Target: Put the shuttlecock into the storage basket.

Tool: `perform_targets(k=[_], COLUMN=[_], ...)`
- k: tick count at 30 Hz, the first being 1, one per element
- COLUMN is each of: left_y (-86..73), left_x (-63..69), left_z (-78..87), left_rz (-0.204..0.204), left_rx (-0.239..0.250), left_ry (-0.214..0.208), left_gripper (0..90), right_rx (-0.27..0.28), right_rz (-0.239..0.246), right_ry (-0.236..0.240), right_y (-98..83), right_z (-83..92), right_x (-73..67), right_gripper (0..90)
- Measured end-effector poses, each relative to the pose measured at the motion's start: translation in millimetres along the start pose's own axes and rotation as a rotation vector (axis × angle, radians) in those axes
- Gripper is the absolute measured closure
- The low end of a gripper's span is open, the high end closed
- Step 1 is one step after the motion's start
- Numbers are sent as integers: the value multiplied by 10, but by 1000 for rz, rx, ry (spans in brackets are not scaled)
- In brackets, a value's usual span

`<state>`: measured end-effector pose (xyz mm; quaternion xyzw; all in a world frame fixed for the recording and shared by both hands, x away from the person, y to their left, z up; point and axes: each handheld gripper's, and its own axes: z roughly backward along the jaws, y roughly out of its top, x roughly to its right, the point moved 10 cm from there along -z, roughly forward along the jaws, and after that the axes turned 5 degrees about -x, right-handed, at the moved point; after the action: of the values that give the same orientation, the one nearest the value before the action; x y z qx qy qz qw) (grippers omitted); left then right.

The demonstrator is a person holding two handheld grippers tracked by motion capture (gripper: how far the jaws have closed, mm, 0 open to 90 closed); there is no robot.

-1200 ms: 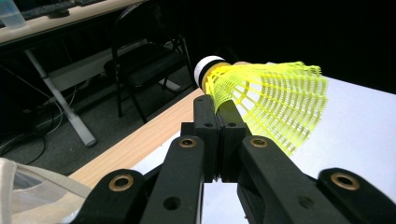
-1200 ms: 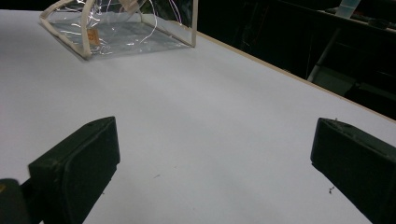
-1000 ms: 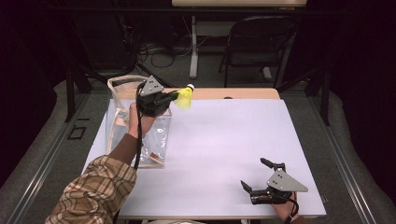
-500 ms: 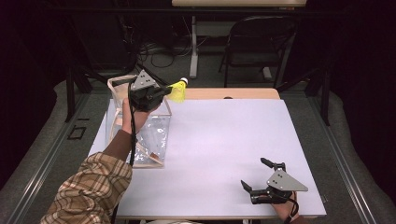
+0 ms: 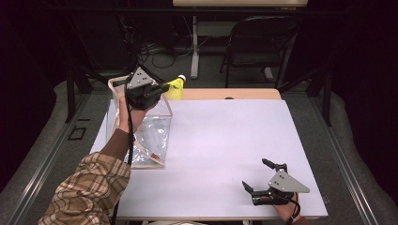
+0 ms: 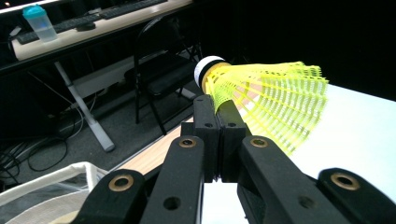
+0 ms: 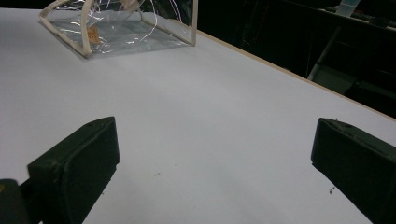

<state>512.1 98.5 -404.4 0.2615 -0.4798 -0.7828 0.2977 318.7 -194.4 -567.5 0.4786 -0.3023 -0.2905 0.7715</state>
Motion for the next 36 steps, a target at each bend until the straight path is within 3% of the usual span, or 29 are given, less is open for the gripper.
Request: perform_targets(k=[36], left_y=[28], left_x=[-397], left_z=[283], left_rz=[52], left_rx=[44], left_ry=[74], left_gripper=[898], right_rx=[-2], right_rz=[3], right_ry=[3], right_y=[3], right_z=[-9], right_x=[-10], right_gripper=[7])
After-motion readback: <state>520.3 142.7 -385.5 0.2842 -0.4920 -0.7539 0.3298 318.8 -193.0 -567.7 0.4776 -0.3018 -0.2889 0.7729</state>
